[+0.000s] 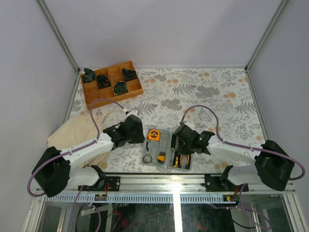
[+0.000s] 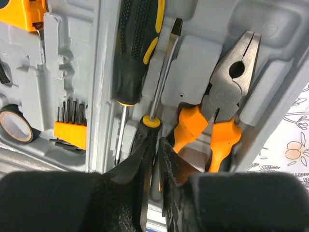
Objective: Sort the tools into containers
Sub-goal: Adjust the screwdriver in the storage box, then close the storage box at the center of the board.
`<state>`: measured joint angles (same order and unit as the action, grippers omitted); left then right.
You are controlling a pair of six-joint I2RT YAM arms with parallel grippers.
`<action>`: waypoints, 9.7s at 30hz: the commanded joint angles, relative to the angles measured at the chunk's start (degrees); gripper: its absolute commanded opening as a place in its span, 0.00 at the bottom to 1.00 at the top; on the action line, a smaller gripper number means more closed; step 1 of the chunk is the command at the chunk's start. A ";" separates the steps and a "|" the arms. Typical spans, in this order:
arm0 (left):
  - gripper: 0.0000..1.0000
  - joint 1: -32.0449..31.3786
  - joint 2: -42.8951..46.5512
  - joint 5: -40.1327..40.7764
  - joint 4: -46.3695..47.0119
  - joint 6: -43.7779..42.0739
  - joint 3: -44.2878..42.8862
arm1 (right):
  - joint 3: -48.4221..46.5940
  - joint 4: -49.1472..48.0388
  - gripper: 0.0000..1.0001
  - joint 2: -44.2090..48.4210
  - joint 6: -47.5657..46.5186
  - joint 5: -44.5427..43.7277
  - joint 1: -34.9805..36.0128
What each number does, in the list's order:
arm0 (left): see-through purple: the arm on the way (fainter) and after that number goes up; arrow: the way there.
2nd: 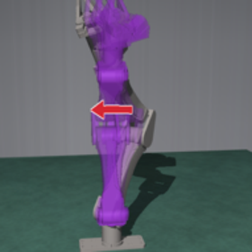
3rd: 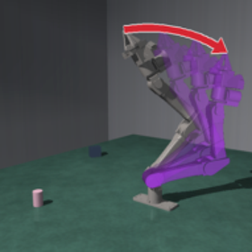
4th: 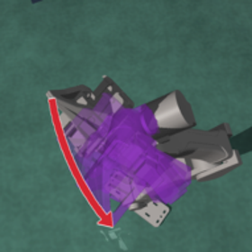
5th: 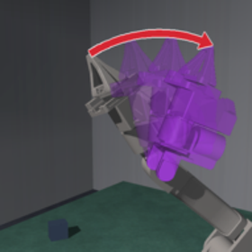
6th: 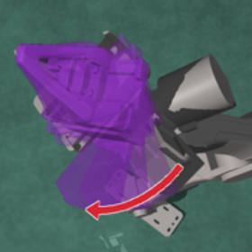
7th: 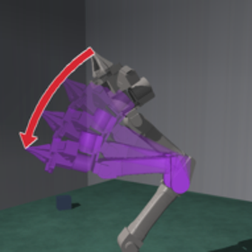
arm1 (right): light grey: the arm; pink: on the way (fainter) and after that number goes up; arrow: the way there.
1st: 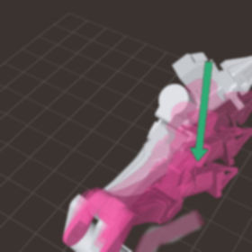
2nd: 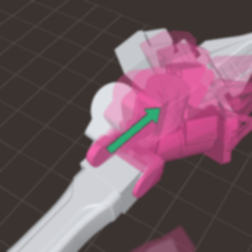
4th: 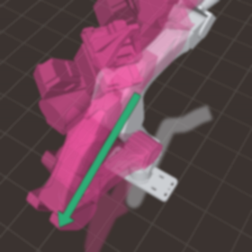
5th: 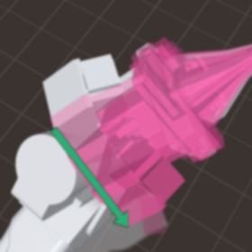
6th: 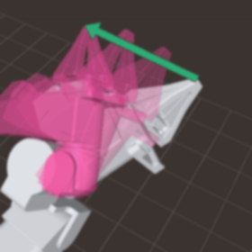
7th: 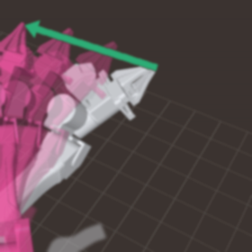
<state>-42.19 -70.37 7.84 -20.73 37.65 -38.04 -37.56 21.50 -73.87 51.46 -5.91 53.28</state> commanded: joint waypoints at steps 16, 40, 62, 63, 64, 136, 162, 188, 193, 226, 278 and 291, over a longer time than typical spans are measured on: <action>0.36 0.42 1.85 -2.10 1.22 0.02 1.48 | -5.41 1.36 0.21 -4.71 0.04 -2.33 1.27; 0.36 0.53 1.54 -1.31 1.05 0.38 2.14 | -9.18 11.54 0.00 -26.51 -2.07 -1.66 4.42; 0.38 3.32 5.77 -1.26 0.43 1.90 3.43 | -10.27 12.17 0.00 -39.43 -3.16 -2.85 5.08; 0.38 3.34 5.81 -1.32 0.49 1.91 3.60 | -9.87 11.89 0.00 -39.67 -3.16 -2.91 5.13; 0.38 3.41 5.92 -1.33 0.59 1.90 3.73 | -9.68 11.78 0.00 -39.71 -3.17 -3.02 5.09; 0.17 5.60 -6.78 -12.39 21.71 -2.09 7.55 | 2.43 4.69 0.38 17.09 -9.16 -9.57 -15.36; 0.00 5.50 0.46 -13.56 20.81 3.94 16.48 | 17.96 -22.67 0.41 16.16 -11.16 22.28 -37.10; 0.00 5.07 -2.14 -15.21 22.00 3.13 15.16 | 22.88 -38.35 0.49 10.28 -6.03 37.13 -40.44; 0.00 4.67 -2.63 -15.33 22.47 3.31 14.96 | 22.33 -37.53 0.42 13.65 -5.92 39.03 -40.39; 0.00 2.05 -5.47 -15.56 25.10 4.69 13.67 | 11.39 -28.71 0.47 21.14 -6.41 49.91 -40.27; 0.00 1.99 -2.81 -14.28 22.79 4.45 13.70 | 0.47 -43.65 0.43 -15.16 -3.86 38.90 -11.83; 0.00 1.96 -1.22 -14.14 21.35 4.28 12.79 | -8.64 -14.34 0.34 -16.48 -12.18 11.03 -6.67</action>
<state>-39.70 -73.12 -5.15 5.43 43.00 -25.28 -45.01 -5.96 -89.95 43.51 19.42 45.19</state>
